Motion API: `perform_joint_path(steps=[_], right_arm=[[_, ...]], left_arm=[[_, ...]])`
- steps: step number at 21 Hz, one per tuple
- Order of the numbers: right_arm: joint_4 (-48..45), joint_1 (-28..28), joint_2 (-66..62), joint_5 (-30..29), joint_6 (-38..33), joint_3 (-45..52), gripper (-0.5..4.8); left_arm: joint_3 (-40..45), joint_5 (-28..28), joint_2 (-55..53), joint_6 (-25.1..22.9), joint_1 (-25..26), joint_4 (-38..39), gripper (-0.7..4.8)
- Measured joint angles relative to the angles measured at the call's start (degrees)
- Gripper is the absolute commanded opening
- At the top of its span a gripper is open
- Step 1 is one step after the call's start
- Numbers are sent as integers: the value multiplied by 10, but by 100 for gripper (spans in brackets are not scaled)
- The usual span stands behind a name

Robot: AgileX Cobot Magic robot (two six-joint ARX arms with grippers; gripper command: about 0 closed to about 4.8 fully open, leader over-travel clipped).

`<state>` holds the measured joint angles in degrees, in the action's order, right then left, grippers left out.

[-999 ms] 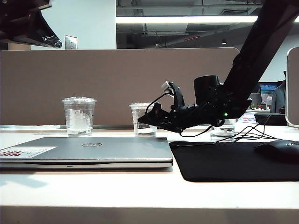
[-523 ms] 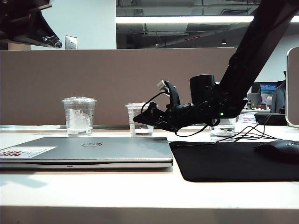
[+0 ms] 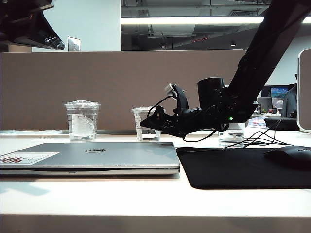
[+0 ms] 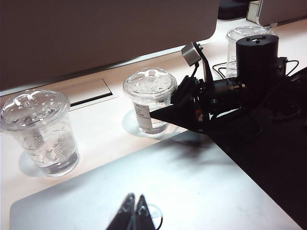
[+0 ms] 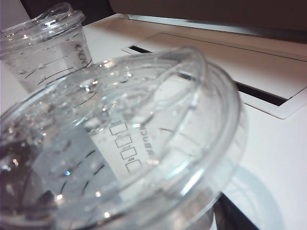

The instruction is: Pick up the coffee cup on the middle and place it on the right side of the laptop.

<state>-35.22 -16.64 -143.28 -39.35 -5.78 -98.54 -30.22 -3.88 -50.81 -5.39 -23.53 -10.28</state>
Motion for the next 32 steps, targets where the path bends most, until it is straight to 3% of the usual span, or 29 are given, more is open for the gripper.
perform_joint_path(steps=[3,6,7,18,25,32], right_arm=[[0,0,0,1,-1,0,400],[0,0,0,1,0,0,308],[0,0,0,1,-2,0,300],[-10,-1,0,5,-8,-5,301],[-57,4,0,0,-55,-5,300],[-69,17,3,-69,-64,-5,300]], left_arm=[[0,0,0,0,0,0,-5],[0,0,0,0,0,0,-5],[0,0,0,0,0,0,-5],[0,0,0,0,0,0,-5],[0,0,0,0,0,0,-5],[0,0,0,0,0,0,-5]])
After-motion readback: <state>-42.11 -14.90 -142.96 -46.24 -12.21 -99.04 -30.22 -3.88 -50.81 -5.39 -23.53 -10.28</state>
